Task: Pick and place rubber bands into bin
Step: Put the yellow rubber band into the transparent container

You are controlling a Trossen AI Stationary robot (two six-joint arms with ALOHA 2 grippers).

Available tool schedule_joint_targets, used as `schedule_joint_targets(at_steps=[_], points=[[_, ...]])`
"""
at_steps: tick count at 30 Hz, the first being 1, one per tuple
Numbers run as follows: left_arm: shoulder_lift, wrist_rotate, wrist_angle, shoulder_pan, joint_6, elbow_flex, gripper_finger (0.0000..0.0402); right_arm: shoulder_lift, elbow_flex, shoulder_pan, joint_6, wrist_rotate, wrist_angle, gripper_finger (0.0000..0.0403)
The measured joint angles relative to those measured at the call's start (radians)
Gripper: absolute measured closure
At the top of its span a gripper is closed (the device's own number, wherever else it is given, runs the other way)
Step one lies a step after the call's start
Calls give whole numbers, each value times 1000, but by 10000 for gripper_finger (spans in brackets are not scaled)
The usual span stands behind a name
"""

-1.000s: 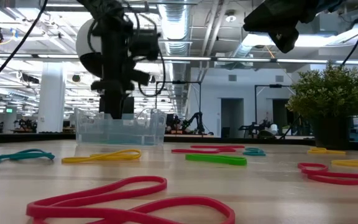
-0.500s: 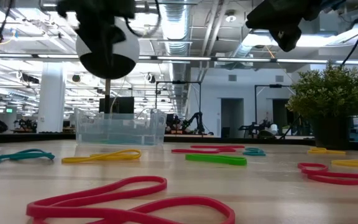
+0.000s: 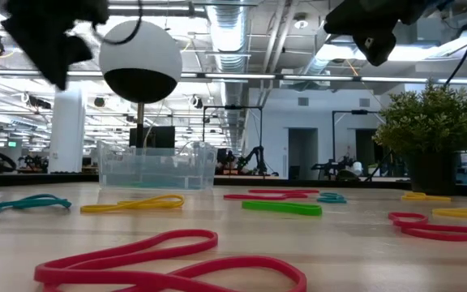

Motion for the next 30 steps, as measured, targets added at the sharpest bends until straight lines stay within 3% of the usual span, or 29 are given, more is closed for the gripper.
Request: schedule_joint_targets(at_steps=[12, 18, 30], points=[[-6, 260, 195, -239, -166, -224, 308, 0, 0, -35, -8, 0, 0, 353], [-6, 233, 266, -318, -141, -279, 308, 0, 0, -62, -3, 0, 0, 353], [-5, 227, 327, -367, -97, -419, 308, 0, 0, -73, -8, 0, 0, 353]])
